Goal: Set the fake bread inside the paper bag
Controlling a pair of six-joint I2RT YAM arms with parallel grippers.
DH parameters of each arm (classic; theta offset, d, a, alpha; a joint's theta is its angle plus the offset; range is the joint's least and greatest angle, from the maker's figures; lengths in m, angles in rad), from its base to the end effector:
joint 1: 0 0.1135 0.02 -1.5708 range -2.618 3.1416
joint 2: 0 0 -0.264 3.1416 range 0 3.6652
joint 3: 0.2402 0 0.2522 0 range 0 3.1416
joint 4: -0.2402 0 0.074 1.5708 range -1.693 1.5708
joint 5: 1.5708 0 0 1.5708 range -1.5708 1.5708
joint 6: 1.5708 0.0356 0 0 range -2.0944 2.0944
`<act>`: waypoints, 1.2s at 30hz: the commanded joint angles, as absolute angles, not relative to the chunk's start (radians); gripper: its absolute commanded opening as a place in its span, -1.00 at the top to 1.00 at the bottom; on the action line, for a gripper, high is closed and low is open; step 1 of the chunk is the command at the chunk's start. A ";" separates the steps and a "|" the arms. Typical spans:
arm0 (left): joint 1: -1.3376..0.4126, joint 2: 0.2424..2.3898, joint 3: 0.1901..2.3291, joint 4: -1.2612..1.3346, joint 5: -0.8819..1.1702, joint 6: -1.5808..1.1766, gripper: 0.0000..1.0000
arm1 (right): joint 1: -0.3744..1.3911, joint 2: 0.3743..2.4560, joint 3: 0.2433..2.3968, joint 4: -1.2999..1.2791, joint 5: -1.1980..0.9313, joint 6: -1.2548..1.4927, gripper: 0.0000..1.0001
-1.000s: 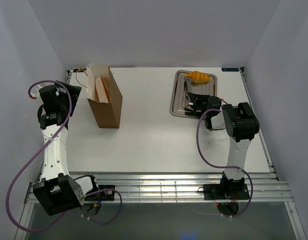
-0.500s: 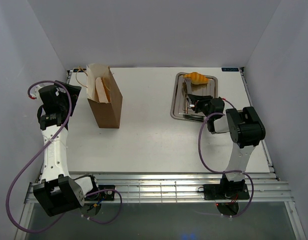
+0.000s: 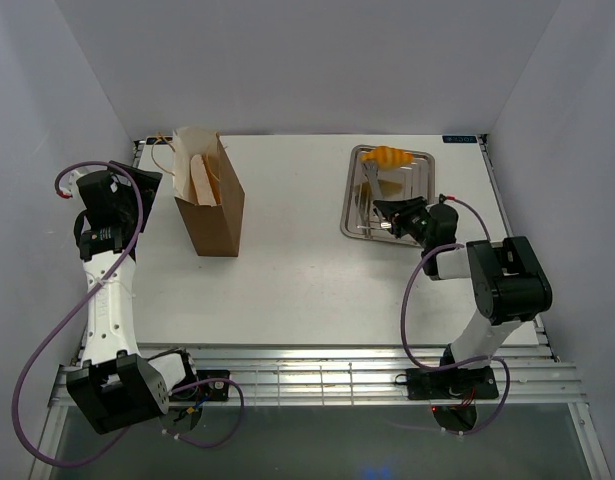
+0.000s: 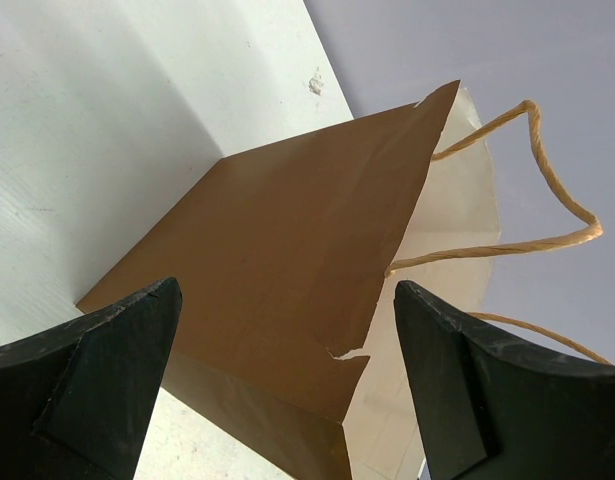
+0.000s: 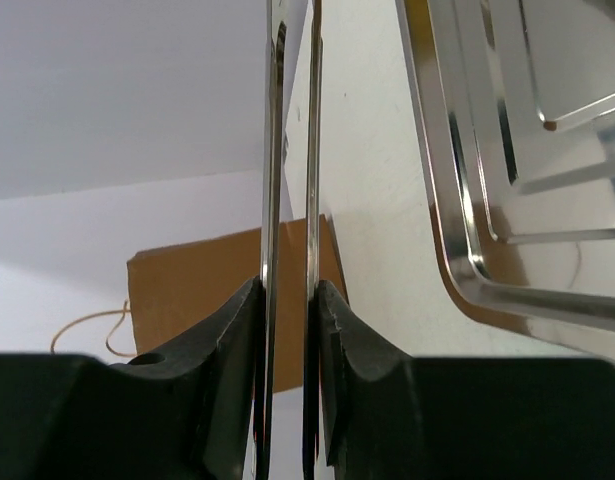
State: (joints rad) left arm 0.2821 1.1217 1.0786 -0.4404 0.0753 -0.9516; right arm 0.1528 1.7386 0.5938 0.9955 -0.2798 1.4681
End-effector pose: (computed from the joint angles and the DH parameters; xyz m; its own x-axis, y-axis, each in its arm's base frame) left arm 0.2405 0.0669 0.3498 -0.0852 -0.8701 -0.4854 -0.4876 0.4612 -0.7413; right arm 0.3217 0.0595 0.1594 -0.4291 0.9012 -0.0605 0.1036 0.1156 0.9879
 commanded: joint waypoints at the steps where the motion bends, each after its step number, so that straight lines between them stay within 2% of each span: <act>1: 0.281 1.088 1.094 -0.436 0.074 -0.954 -0.96 | 0.161 1.651 0.566 0.977 -0.334 1.339 0.85; 13: 0.281 1.055 1.058 -0.436 0.058 -0.948 -0.96 | 0.161 1.267 0.522 0.631 -0.399 0.936 0.85; 23: 0.281 1.040 0.993 -0.428 0.038 -0.933 -0.96 | 0.161 1.069 0.543 0.299 -0.434 0.617 0.85; 29: 0.281 1.035 0.980 -0.428 0.028 -0.925 -0.96 | 0.198 0.993 0.655 0.114 -0.469 0.476 0.85; 36: 0.281 1.022 0.988 -0.440 0.020 -0.904 -0.96 | 0.299 0.968 0.810 0.017 -0.488 0.446 0.84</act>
State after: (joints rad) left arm 0.2821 1.0607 0.9848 -0.4374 0.0360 -0.9298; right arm 0.2588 0.9932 0.7094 0.0303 -0.4549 0.5098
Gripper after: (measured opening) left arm 0.978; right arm 0.316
